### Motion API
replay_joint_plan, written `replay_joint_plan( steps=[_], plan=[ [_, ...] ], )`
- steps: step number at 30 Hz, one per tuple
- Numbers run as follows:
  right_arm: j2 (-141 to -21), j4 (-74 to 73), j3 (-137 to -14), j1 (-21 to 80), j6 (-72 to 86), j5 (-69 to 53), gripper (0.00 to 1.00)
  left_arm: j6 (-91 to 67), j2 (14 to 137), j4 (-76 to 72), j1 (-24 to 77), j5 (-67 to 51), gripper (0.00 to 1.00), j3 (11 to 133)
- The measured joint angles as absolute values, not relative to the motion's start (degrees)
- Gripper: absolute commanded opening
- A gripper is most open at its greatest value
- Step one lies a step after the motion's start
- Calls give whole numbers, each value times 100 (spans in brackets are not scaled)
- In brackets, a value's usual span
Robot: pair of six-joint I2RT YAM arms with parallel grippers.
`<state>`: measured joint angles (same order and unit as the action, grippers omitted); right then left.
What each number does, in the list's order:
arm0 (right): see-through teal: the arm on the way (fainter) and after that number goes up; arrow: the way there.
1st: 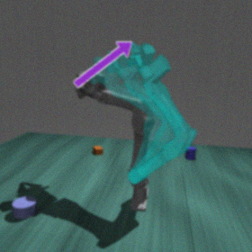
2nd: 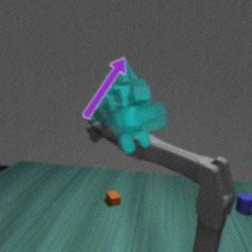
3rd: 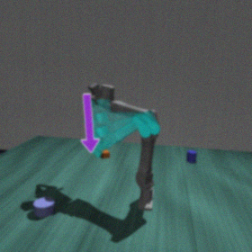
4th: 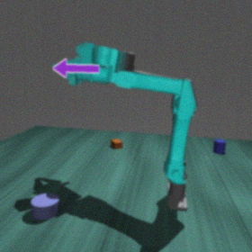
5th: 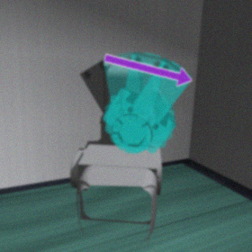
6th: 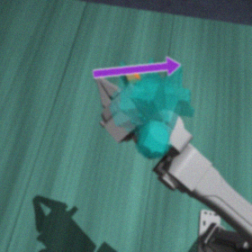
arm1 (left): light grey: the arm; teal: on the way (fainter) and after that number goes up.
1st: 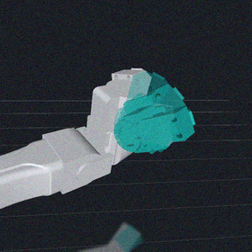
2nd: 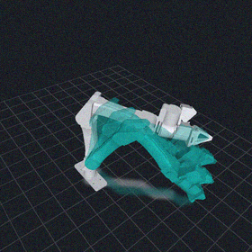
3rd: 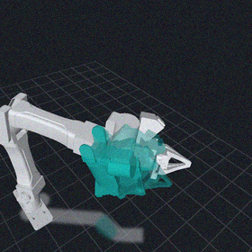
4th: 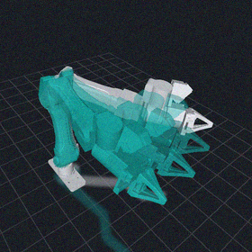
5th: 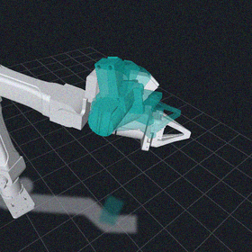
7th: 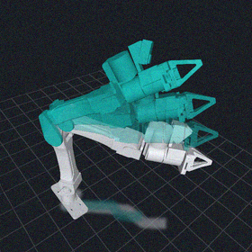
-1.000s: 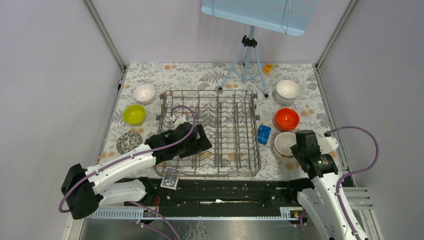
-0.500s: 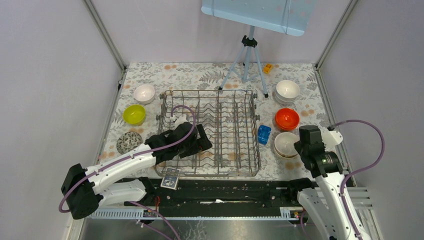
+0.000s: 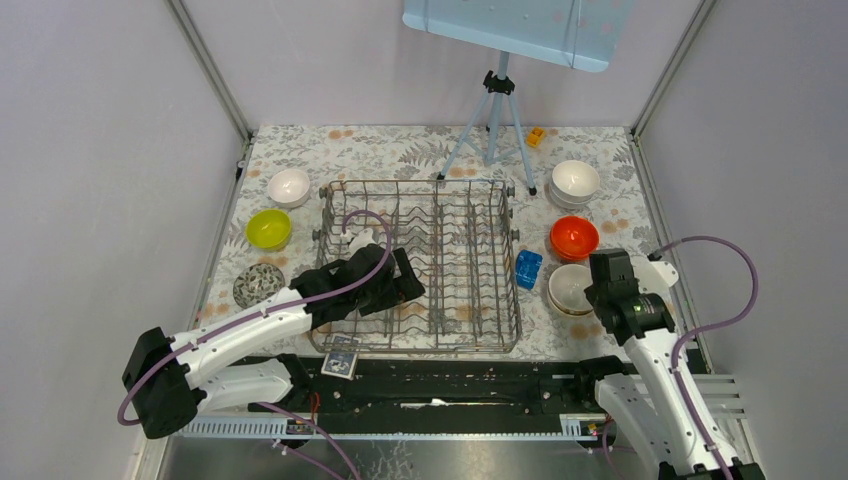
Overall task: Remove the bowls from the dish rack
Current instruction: Place the bowl with the bowl.
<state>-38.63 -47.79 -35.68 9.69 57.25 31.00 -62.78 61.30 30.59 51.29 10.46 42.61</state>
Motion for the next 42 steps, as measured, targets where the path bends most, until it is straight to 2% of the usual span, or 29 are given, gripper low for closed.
replay_joint_plan(
  steps=[8,17,27,31,39,42],
  plan=[
    [-4047,-4595,-3365,840,5708,3192,26,-6257,6130,3030,5129,1046,99,4261],
    [-4112,-4477,-3286,753,5660,3192,18,-6237,6130,3024,5129,1044,99,4252],
    [-4154,-4403,-3225,705,5614,3179,21,-6237,6132,2989,5129,1041,99,4171],
    [-4189,-4375,-3225,694,5603,3173,29,-6235,6132,2985,5129,1041,99,4167],
    [-4136,-4403,-3323,683,5441,3052,59,-6187,6132,2982,5129,1041,99,4163],
    [-4106,-4403,-3500,679,5304,3028,65,-6145,6132,2980,5129,1041,99,4163]
  ],
)
